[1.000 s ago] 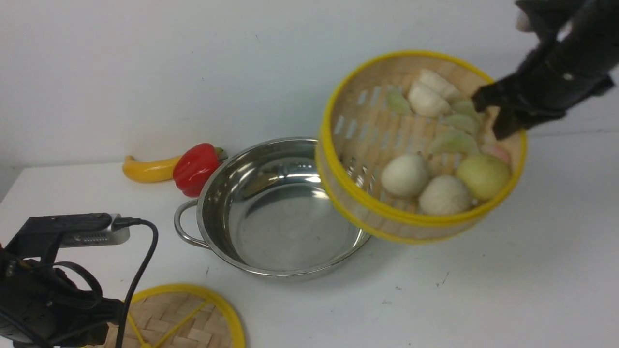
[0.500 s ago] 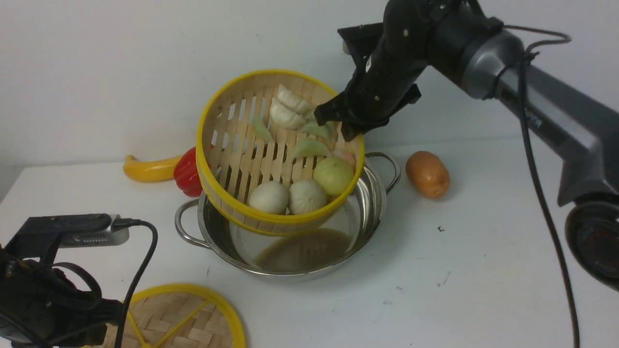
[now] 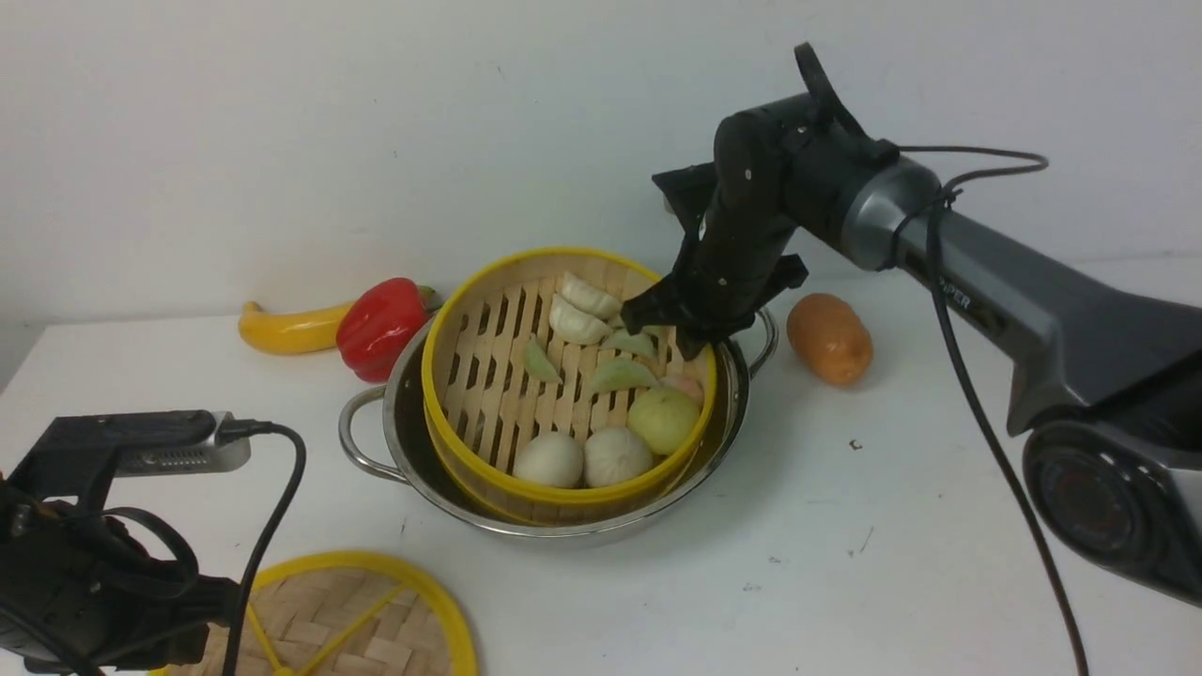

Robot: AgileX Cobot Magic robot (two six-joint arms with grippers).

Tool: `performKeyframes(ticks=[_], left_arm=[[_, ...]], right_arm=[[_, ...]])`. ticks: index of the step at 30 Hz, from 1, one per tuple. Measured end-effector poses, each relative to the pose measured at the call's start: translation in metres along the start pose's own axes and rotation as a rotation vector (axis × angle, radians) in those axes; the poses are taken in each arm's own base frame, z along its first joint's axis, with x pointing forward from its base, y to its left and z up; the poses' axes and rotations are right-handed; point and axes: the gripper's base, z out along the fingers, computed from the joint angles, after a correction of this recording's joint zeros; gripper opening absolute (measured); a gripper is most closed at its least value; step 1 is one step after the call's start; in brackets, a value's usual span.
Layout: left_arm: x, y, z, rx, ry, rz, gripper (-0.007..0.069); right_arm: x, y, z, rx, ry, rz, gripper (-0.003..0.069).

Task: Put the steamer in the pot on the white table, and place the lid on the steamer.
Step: 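Place the bamboo steamer basket of food into the steel pot with the right gripper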

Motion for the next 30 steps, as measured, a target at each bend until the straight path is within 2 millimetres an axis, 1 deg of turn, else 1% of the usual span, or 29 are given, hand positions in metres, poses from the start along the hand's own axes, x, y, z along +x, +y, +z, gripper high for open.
performKeyframes(ticks=[3,6,7,8,10,13,14,15,16,17,19,20,22,23,24,26,27,28,29,30], left_arm=[[0.0,0.0,0.0,0.0,-0.001,0.0,0.0241],[0.0,0.0,0.0,0.0,-0.002,-0.001,0.0241],[0.0,0.0,0.0,0.0,-0.002,-0.001,0.0241],[0.0,0.0,0.0,0.0,-0.002,-0.001,0.0241],[0.0,0.0,0.0,0.0,-0.002,-0.001,0.0241],[0.0,0.0,0.0,0.0,-0.002,-0.001,0.0241],[0.0,0.0,0.0,0.001,-0.002,-0.002,0.0241],[0.0,0.0,0.0,0.003,-0.003,-0.004,0.0241],[0.0,-0.001,0.0,0.014,-0.004,-0.015,0.0241],[0.0,-0.002,0.0,0.022,-0.005,-0.022,0.0241],[-0.001,-0.005,0.0,0.051,-0.01,-0.038,0.0241],[-0.001,-0.006,0.0,0.063,-0.012,-0.038,0.0241],[-0.002,-0.008,0.0,0.087,-0.016,-0.032,0.0241],[-0.002,-0.008,0.001,0.092,-0.016,-0.03,0.0241],[-0.003,-0.01,0.003,0.113,-0.009,-0.02,0.0241],[-0.004,-0.012,0.008,0.138,0.003,-0.014,0.0241],[-0.004,-0.012,0.009,0.14,0.005,-0.014,0.0241],[-0.005,-0.013,0.014,0.158,0.023,-0.011,0.0241],[-0.005,-0.013,0.017,0.163,0.035,-0.007,0.0241],[-0.005,-0.013,0.022,0.17,0.05,-0.006,0.0241]], right_arm=[[0.0,0.0,0.0,-0.003,0.0,0.003,0.0069],[-0.001,0.002,0.0,-0.019,-0.011,0.026,0.0144],[-0.001,0.002,0.0,-0.021,-0.011,0.027,0.0144],[-0.001,0.002,0.0,-0.026,-0.014,0.031,0.0204],[-0.002,0.003,0.0,-0.028,-0.014,0.031,0.0262],[-0.002,0.003,-0.001,-0.033,-0.017,0.033,0.0372],[-0.002,0.003,-0.004,-0.036,-0.021,0.034,0.0401],[-0.002,0.004,-0.004,-0.036,-0.021,0.033,0.0401],[-0.004,0.004,-0.008,-0.035,-0.03,0.031,0.0442],[-0.005,0.005,-0.013,-0.035,-0.039,0.03,0.0459],[-0.011,0.004,-0.039,-0.034,-0.086,0.026,0.0498],[-0.012,0.002,-0.047,-0.034,-0.102,0.027,0.0507],[-0.018,-0.004,-0.077,-0.034,-0.158,0.034,0.0519],[-0.019,-0.005,-0.088,-0.036,-0.179,0.037,0.0521],[-0.022,-0.013,-0.114,-0.036,-0.228,0.051,0.0525],[-0.024,-0.024,-0.155,-0.03,-0.305,0.067,0.0526],[-0.024,-0.025,-0.159,-0.029,-0.313,0.069,0.0526],[-0.022,-0.033,-0.195,-0.027,-0.383,0.08,0.0528],[-0.021,-0.038,-0.207,-0.027,-0.406,0.089,0.0528],[-0.018,-0.044,-0.229,-0.029,-0.448,0.097,0.0529]])
